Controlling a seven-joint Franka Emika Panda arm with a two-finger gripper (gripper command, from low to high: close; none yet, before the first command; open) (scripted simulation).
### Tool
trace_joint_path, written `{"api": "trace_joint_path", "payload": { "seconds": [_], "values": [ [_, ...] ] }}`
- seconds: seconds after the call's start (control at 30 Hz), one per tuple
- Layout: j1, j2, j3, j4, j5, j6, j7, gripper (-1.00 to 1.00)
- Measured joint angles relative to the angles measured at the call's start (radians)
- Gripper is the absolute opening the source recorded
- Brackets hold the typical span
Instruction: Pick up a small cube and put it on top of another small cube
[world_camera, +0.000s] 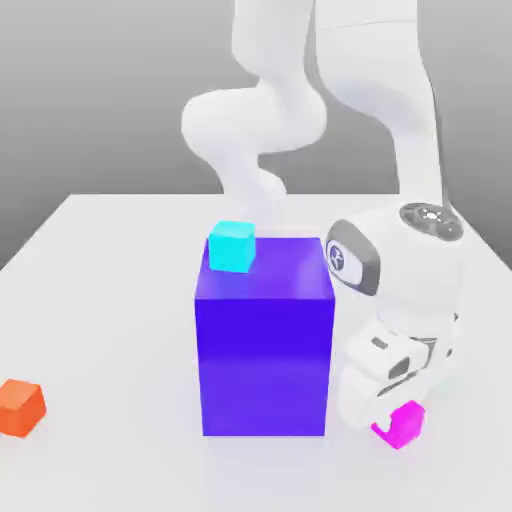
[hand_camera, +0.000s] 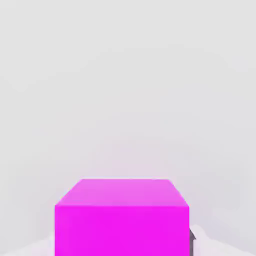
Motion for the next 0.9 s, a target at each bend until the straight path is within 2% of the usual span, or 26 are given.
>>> {"api": "trace_joint_path", "payload": {
  "seconds": [0.23, 0.33, 0.47, 0.57, 0.67, 0.7, 0.9],
  "values": [
    [-0.016, -0.226, 0.068, -0.054, 0.063, -0.173, -0.087, -1.0],
    [0.085, -0.327, 0.136, -0.103, 0.108, -0.225, -0.258, -1.0],
    [0.235, -0.452, 0.165, -0.17, 0.151, -0.28, -0.481, -1.0],
    [0.246, -0.392, 0.174, -0.178, 0.123, -0.213, -0.496, -1.0],
    [0.252, -0.288, 0.152, -0.174, 0.052, -0.115, -0.45, -1.0],
    [0.258, -0.258, 0.141, -0.173, 0.028, -0.087, -0.433, 1.0],
    [0.261, -0.243, 0.135, -0.172, 0.016, -0.073, -0.425, 1.0]
  ]
}}
